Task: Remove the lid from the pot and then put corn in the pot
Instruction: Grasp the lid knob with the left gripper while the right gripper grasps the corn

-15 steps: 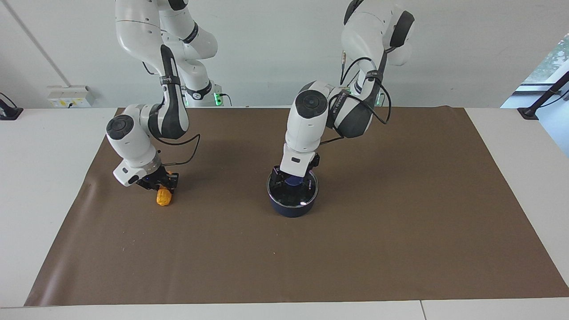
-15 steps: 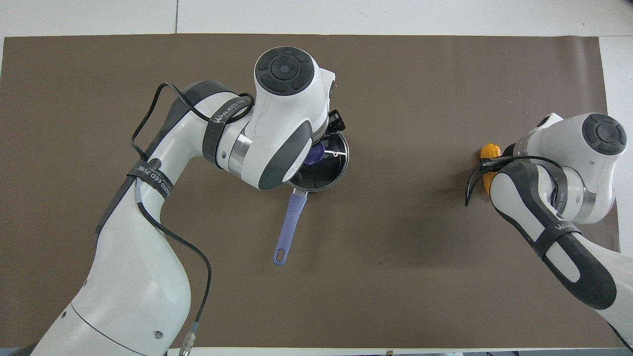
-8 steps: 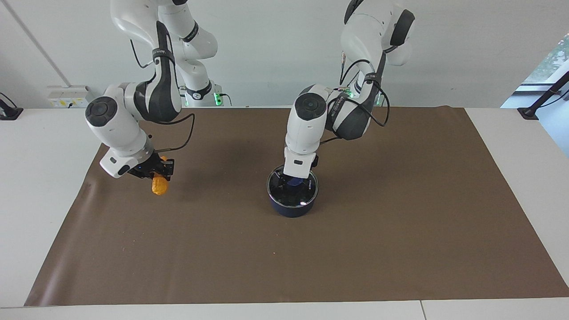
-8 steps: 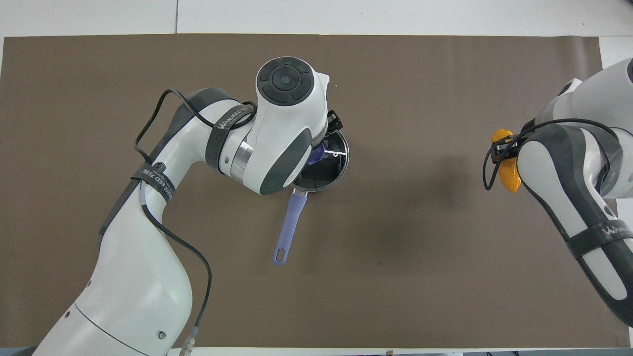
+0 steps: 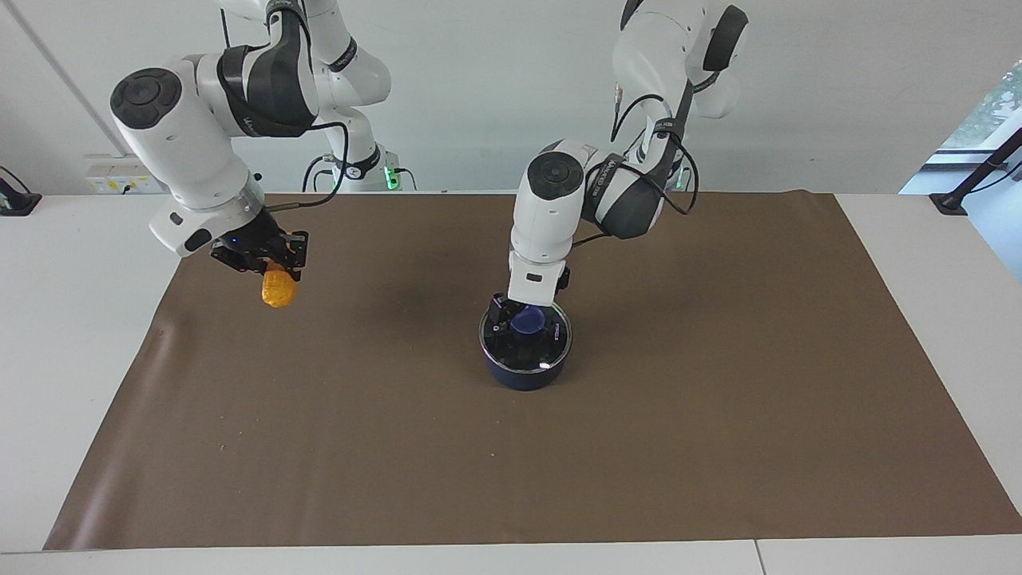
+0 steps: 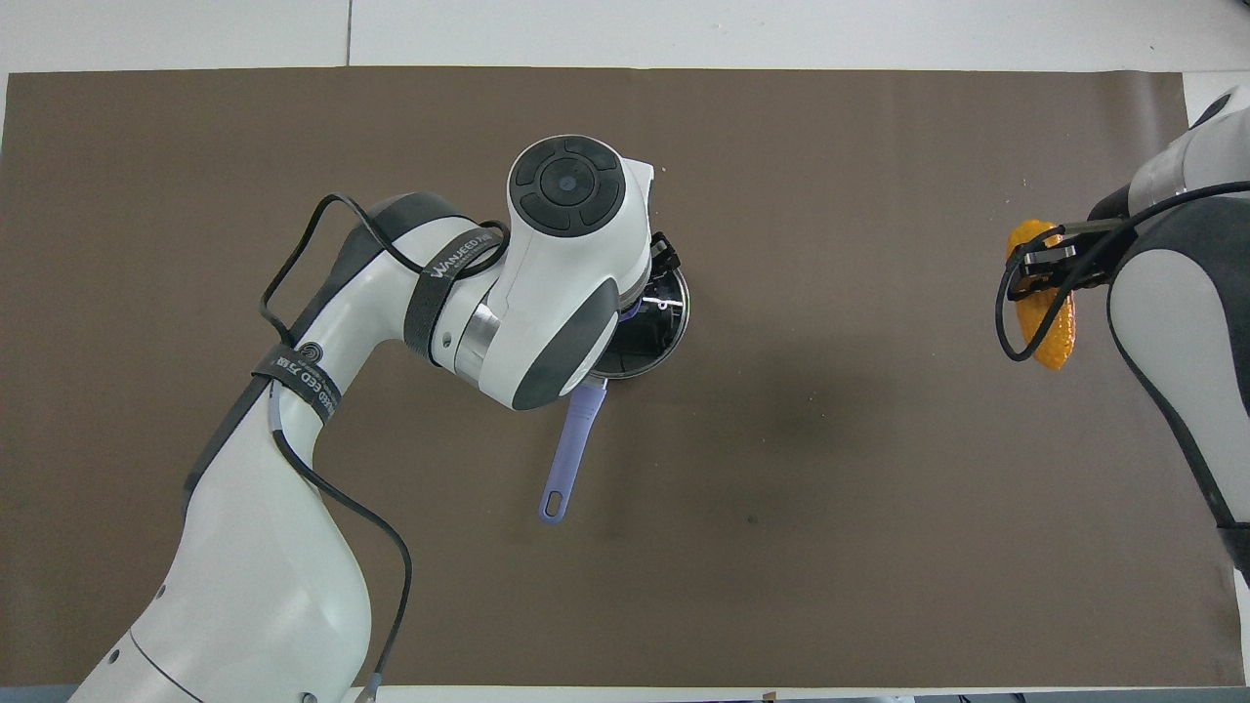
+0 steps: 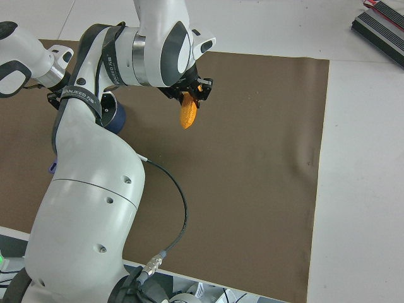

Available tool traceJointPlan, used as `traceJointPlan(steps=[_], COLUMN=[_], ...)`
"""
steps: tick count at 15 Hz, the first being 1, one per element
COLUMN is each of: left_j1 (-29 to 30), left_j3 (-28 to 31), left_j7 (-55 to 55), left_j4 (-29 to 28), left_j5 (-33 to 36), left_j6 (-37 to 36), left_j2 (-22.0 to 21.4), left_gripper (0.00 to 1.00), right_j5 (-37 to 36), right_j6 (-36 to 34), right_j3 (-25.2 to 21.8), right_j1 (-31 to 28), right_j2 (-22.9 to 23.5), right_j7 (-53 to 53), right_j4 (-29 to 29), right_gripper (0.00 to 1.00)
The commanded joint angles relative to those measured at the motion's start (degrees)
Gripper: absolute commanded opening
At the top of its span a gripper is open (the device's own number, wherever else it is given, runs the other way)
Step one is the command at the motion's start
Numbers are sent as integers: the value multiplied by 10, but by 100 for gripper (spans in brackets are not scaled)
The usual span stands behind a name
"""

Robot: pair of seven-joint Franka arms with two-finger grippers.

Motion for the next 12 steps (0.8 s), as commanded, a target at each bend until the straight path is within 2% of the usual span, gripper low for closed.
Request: traceJointPlan(steps=[1,5,9,12], left_j1=[-12,-11,-11,-11], left_j3=[9,9,10,10], left_j7=[-17,-23,-23,-23], left_j4=[-51,-50,-52,-52], left_j5=[13,13,13,14], left_j6=[36,52,55,42], left_j2=[-29,-29,-29,-29], left_gripper=[100,98,87,87], right_j5=[3,3,3,3], right_j6=[17,19,19,21], right_j3=[5,5,5,6], right_j1=[10,10,11,11], right_j2=[4,4,4,4], right_j7=[11,12,12,12], right_j4=[-12,-15,-15,-15], right_gripper=[0,0,0,0])
